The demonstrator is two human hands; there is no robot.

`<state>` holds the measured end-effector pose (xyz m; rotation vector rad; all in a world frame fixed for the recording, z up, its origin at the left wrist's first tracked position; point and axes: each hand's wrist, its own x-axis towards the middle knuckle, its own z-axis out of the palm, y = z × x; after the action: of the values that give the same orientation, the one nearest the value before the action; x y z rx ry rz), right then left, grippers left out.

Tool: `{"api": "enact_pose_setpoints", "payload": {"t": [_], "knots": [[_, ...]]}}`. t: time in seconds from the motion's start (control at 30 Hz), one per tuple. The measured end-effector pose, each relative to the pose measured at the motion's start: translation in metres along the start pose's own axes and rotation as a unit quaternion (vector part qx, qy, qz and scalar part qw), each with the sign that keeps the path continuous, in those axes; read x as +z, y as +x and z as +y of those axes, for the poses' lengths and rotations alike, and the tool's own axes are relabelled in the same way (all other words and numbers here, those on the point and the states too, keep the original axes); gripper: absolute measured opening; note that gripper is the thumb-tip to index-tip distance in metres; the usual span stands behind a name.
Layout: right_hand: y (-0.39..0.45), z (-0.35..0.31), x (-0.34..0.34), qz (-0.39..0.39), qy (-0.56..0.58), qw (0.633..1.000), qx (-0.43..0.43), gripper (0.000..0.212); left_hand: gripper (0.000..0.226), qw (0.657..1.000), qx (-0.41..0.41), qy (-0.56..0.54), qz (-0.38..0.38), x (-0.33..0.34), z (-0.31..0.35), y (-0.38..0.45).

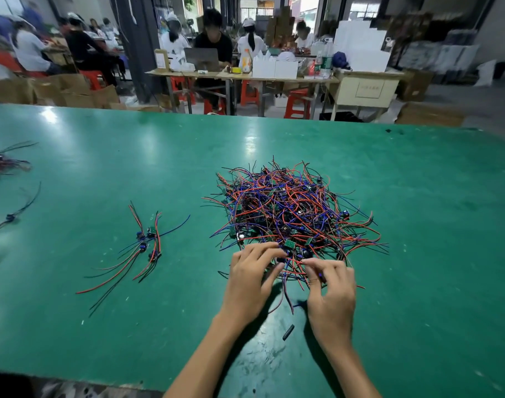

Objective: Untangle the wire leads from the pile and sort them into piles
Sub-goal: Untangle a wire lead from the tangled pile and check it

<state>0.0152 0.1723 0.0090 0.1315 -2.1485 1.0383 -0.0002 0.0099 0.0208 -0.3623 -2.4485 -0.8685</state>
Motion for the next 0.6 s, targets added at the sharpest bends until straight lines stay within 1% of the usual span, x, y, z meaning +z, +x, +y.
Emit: {"api": "enact_pose_setpoints", "payload": {"t": [0.1, 0.17, 0.2, 0.23, 0.27, 0.33, 0.4, 0.43, 0.47, 0.53, 0.57, 0.6], "knots": [[-0.001, -0.001, -0.001, 0.042, 0.026, 0.999, -0.011, 0.014, 0.014, 1.000, -0.011, 0.007, -0.011, 0.002, 0.001, 0.005], [0.000, -0.001, -0.003, 0.057, 0.040, 0.998, 0.009, 0.016, 0.009, 1.000, -0.012, 0.002, -0.021, 0.003, -0.001, 0.005], [0.000, -0.001, -0.003, 0.059, 0.048, 0.997, 0.026, 0.016, 0.008, 0.999, -0.033, -0.023, -0.019, 0.002, -0.001, 0.005], [0.000, -0.001, -0.004, 0.059, 0.057, 0.996, 0.042, 0.016, 0.009, 0.995, -0.072, -0.072, -0.011, 0.001, 0.000, 0.006], [0.001, -0.002, -0.005, 0.055, 0.064, 0.995, 0.053, 0.016, 0.011, 0.983, -0.119, -0.140, 0.000, -0.001, 0.002, 0.008], [0.001, -0.004, -0.005, 0.039, 0.076, 0.995, 0.058, 0.016, 0.020, 0.949, -0.185, -0.252, 0.034, -0.005, 0.005, 0.012], [0.002, -0.005, -0.005, 0.019, 0.081, 0.995, 0.058, 0.017, 0.030, 0.916, -0.208, -0.339, 0.046, -0.011, 0.010, 0.016], [0.002, -0.005, -0.005, 0.011, 0.082, 0.995, 0.063, 0.020, 0.035, 0.894, -0.214, -0.391, 0.042, -0.015, 0.012, 0.018], [0.003, -0.006, -0.005, 0.010, 0.088, 0.993, 0.072, 0.023, 0.041, 0.865, -0.216, -0.451, 0.036, -0.020, 0.014, 0.020], [0.003, -0.006, -0.006, 0.016, 0.106, 0.990, 0.093, 0.025, 0.048, 0.793, -0.219, -0.568, 0.022, -0.029, 0.018, 0.023], [0.002, -0.006, -0.007, 0.016, 0.108, 0.989, 0.101, 0.025, 0.047, 0.766, -0.221, -0.603, 0.022, -0.033, 0.019, 0.024], [0.002, -0.006, -0.007, 0.010, 0.105, 0.989, 0.105, 0.027, 0.041, 0.754, -0.223, -0.617, 0.030, -0.035, 0.020, 0.026]]}}
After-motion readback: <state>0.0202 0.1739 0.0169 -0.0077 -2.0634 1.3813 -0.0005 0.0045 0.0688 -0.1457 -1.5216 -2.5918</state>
